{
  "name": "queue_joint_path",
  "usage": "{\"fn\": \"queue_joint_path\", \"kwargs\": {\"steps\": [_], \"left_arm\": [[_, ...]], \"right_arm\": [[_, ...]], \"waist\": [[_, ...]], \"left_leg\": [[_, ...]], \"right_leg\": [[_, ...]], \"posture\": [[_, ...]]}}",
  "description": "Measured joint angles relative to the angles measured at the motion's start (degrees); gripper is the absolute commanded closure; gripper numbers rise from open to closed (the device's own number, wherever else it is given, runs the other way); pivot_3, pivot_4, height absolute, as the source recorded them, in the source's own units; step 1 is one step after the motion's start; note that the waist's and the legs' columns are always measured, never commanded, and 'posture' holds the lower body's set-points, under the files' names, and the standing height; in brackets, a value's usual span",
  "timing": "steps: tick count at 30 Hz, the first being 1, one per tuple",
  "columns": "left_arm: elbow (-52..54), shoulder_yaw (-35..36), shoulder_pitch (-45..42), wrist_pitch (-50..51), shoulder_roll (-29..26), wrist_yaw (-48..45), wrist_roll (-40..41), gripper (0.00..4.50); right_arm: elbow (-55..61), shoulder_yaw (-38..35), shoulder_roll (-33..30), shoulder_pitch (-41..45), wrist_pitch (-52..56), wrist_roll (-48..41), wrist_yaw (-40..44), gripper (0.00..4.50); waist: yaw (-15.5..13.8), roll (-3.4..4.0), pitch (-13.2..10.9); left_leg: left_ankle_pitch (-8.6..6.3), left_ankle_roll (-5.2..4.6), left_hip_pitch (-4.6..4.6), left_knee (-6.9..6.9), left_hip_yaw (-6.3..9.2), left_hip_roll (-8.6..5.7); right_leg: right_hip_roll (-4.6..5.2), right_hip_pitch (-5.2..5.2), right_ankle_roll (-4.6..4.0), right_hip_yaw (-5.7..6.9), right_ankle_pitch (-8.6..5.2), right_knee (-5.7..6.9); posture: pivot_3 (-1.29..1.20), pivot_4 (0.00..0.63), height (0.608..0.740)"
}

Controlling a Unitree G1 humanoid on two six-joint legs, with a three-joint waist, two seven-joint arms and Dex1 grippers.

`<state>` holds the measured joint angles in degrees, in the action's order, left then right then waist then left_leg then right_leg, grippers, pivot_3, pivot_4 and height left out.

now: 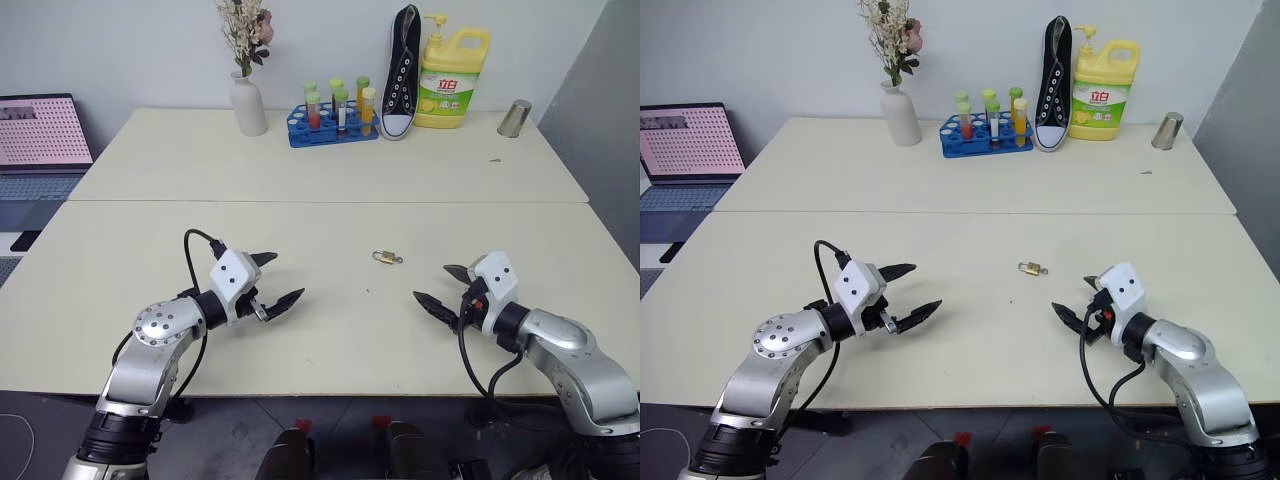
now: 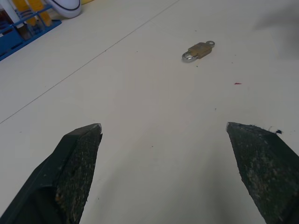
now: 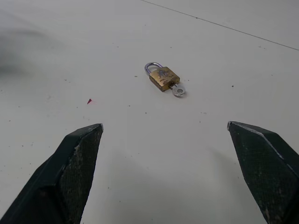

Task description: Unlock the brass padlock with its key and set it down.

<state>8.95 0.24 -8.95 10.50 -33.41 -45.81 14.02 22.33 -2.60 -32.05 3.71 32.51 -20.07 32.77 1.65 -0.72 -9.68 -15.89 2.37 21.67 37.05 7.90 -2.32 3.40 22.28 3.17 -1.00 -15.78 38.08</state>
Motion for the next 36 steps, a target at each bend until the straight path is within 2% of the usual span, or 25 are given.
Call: {"fn": "queue_joint_path", "kwargs": {"steps": [13,21,25,29,36], "left_arm": [[0.0,-0.1,-0.4,0.1,0.3,-1.2,0.0,0.0],[0.0,-0.1,-0.5,0.2,0.0,-6.2,3.7,0.0],[-1.5,-0.7,-3.7,-1.0,1.3,-6.1,3.0,0.0],[-7.5,-4.5,-10.3,-3.4,3.1,-8.6,1.5,0.0],[-38.0,-12.2,-33.3,-14.6,13.9,-16.9,-3.7,0.0]], "right_arm": [[0.0,0.8,1.2,-0.1,0.0,1.0,-0.6,0.03],[0.0,0.8,1.7,0.0,0.1,1.0,-0.9,0.03],[0.1,0.8,2.3,0.1,1.1,1.0,-2.0,0.03],[3.8,1.5,2.6,-0.4,4.9,0.5,-3.5,0.03],[19.0,-3.3,5.2,-1.0,22.4,-9.7,-10.0,0.03]], "waist": [[0.0,0.0,0.0],[0.0,0.0,0.0],[0.0,-0.01,0.0],[-0.1,0.0,0.0],[-0.6,-0.04,0.0]], "left_leg": [[0.0,0.0,0.0,0.0,0.0,0.0],[0.0,0.0,-0.01,0.0,0.0,0.0],[0.0,0.0,0.0,0.01,0.01,0.0],[0.01,0.01,0.01,0.02,0.0,-0.03],[0.01,0.01,0.1,0.1,-0.02,-0.09]], "right_leg": [[0.0,0.0,0.0,-0.01,0.0,0.0],[0.0,0.0,0.0,0.0,0.0,0.0],[0.0,-0.01,0.0,0.02,0.0,0.0],[0.0,-0.01,0.0,0.02,0.0,0.0],[0.0,-0.01,0.02,0.04,0.01,-0.05]], "posture": [[0.0,0.15,0.74],[0.0,0.15,0.74],[0.0,0.15,0.74],[0.0,0.15,0.74],[0.0,0.15,0.74]]}}
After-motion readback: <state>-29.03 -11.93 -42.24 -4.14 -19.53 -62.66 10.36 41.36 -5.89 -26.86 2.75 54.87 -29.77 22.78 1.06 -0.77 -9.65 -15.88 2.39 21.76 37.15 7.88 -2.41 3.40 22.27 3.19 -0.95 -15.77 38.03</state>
